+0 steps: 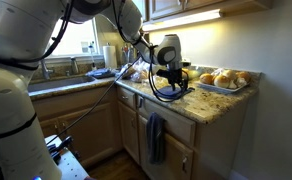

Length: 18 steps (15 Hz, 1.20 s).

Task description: Take the cloth and hang it on the drawer

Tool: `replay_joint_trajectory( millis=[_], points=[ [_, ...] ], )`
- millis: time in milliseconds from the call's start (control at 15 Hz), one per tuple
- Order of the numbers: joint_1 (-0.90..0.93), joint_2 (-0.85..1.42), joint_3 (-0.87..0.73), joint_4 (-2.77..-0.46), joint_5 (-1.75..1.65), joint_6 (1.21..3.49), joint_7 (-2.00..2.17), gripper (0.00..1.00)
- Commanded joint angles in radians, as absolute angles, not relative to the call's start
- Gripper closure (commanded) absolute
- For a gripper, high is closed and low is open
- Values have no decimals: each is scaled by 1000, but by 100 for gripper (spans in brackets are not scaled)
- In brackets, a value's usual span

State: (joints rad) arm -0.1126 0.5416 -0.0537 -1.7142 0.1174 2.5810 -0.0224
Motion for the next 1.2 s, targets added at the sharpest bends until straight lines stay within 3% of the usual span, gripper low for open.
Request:
replay_joint_trajectory(
  millis=[0, 333, 600, 1133],
  points=[
    [-155, 536, -13, -1708, 157, 2553, -63, 57],
    [-168, 517, 10, -1727, 180, 2552, -99, 89],
    [-144, 456, -3, -1795, 139, 2562, -127, 95],
    [-72, 251, -12, -2038, 33, 2615, -110, 91]
  ],
)
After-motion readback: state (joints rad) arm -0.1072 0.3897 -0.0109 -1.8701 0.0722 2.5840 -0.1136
